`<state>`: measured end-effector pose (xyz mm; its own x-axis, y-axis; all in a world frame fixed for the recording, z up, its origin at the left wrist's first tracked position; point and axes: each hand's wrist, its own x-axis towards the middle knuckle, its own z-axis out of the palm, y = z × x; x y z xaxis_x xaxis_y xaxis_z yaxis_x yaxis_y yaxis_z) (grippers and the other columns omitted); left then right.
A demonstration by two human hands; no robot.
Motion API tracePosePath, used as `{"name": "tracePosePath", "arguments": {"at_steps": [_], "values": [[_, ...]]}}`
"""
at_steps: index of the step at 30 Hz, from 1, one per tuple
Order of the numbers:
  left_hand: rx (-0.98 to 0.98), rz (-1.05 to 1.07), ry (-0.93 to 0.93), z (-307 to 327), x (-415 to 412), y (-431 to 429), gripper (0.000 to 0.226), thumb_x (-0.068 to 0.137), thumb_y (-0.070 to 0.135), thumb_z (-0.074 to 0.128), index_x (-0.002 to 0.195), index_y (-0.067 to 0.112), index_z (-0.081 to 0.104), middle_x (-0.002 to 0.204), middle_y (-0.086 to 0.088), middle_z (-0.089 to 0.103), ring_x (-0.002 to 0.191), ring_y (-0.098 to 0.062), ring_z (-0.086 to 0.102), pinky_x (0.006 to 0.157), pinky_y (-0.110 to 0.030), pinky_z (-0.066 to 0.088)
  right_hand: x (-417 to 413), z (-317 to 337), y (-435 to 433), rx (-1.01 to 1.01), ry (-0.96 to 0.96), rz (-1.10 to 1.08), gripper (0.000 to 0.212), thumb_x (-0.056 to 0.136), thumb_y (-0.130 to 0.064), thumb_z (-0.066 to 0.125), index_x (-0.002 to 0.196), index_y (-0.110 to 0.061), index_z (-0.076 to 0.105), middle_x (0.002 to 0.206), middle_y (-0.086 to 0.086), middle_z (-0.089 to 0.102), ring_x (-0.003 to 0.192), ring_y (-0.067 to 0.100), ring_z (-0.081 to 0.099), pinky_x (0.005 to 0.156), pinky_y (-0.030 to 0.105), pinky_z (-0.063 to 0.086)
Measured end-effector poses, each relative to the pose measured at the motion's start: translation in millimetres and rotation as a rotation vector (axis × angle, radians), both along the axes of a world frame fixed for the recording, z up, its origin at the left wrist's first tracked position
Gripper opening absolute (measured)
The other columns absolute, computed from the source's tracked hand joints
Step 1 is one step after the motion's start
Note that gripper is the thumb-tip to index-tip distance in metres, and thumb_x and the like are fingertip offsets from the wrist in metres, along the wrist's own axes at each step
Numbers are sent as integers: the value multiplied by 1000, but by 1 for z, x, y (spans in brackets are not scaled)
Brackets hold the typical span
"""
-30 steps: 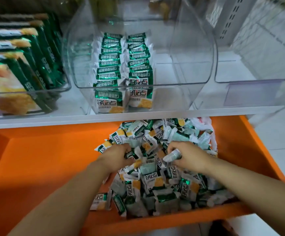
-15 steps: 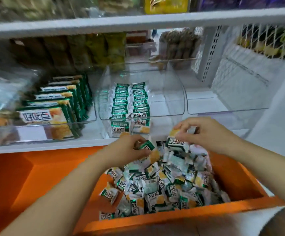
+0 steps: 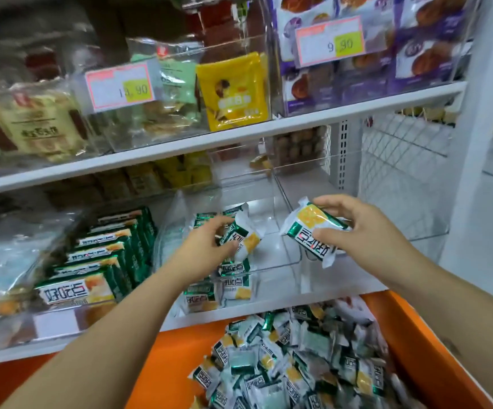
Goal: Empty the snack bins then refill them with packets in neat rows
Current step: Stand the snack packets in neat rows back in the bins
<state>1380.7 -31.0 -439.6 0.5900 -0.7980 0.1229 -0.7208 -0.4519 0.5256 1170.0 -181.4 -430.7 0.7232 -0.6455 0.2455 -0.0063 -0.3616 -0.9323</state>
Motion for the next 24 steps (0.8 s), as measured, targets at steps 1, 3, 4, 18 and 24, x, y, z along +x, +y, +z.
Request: {"name": "tracePosePath", "arguments": {"at_steps": [1,3,4,18,24], "values": [[63,-21,39,-3,5,-6,49,92,29,61,138,23,44,101,4,52,78,-9,56,63,-18,40,-1,2,-1,4,-2,1,39,82,-6,70,110,-31,60,113,-5,65,82,10,70,75,38,59],[272,-84,46,-6,16,-14,51,93,32,60,140,20,43,108,1,55,89,-11,56,72,-18,40,-1,3,-4,4,-7,0,39,83,-6,70,111,-30,60,113,-6,64,82,6,69,73,31,59],[376,-118,36,-7,21,-16,51,93,34,60,140,20,43,113,0,56,94,-11,56,76,-19,39,-1,3,-6,5,-12,2,39,83,-6,70,111,-31,60,113,-7,64,83,4,68,72,27,58],[650,-275,109,-7,27,-28,26,99,39,46,104,23,66,128,4,61,109,-9,57,106,-31,36,7,-8,-14,-43,29,31,43,81,-6,70,98,-43,55,108,-13,63,93,-2,62,72,18,52],[651,-295,83,-12,27,-27,19,99,32,46,87,29,60,113,2,63,104,-17,58,91,-28,39,11,-10,-9,-61,51,32,45,80,-6,71,97,-44,56,108,-12,64,96,0,61,79,26,55]]}}
